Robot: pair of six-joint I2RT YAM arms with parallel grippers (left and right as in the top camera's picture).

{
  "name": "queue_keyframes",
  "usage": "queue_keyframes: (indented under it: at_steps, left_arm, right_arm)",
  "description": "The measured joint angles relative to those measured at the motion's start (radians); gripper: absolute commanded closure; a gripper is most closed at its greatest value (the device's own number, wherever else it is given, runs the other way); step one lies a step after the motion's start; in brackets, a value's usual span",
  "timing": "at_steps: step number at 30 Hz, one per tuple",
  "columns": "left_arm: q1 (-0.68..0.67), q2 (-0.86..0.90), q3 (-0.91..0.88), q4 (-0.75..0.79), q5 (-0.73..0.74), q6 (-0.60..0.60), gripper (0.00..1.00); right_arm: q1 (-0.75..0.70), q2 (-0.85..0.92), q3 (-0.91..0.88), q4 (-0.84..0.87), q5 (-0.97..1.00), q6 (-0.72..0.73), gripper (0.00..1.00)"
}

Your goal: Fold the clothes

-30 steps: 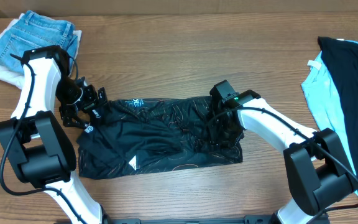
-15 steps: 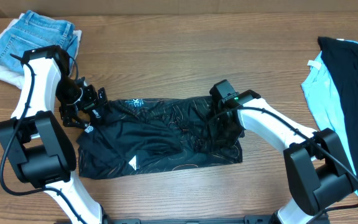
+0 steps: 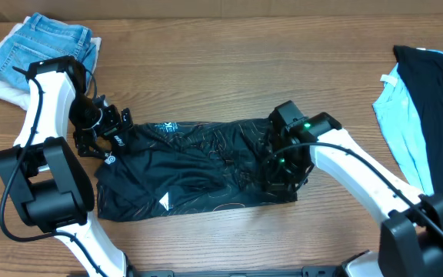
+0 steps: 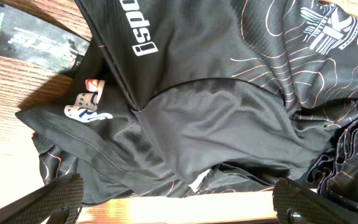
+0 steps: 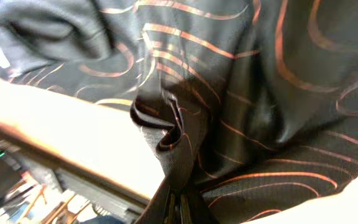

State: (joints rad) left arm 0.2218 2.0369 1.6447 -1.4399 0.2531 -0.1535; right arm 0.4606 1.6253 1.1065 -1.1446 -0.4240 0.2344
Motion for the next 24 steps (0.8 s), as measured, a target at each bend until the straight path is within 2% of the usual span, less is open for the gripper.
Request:
queue_keyframes:
  at_steps: [10, 11, 12, 13, 24]
  left_arm:
    - [0.0, 0.0, 0.0, 0.0, 0.0, 0.0, 0.0]
    - [0.0, 0.0, 0.0, 0.0, 0.0, 0.0, 0.0]
    - [0.0, 0.0, 0.0, 0.0, 0.0, 0.0, 0.0]
    - [0.0, 0.0, 0.0, 0.0, 0.0, 0.0, 0.0]
    - [0.0, 0.0, 0.0, 0.0, 0.0, 0.0, 0.0]
  right_arm:
    - [0.086, -0.002, 0.0, -0.016, -0.041, -0.008, 0.96]
    - [0.1, -0.002, 0.0, -0.018, -0.042, -0.009, 0.91]
    - [0.12, -0.002, 0.0, -0.019, -0.04, -0.011, 0.78]
    - [0.132, -0.002, 0.0, -0.022, -0.038, -0.013, 0.71]
    - [0.143, -0.002, 0.0, -0.043, 0.076, 0.031, 0.68]
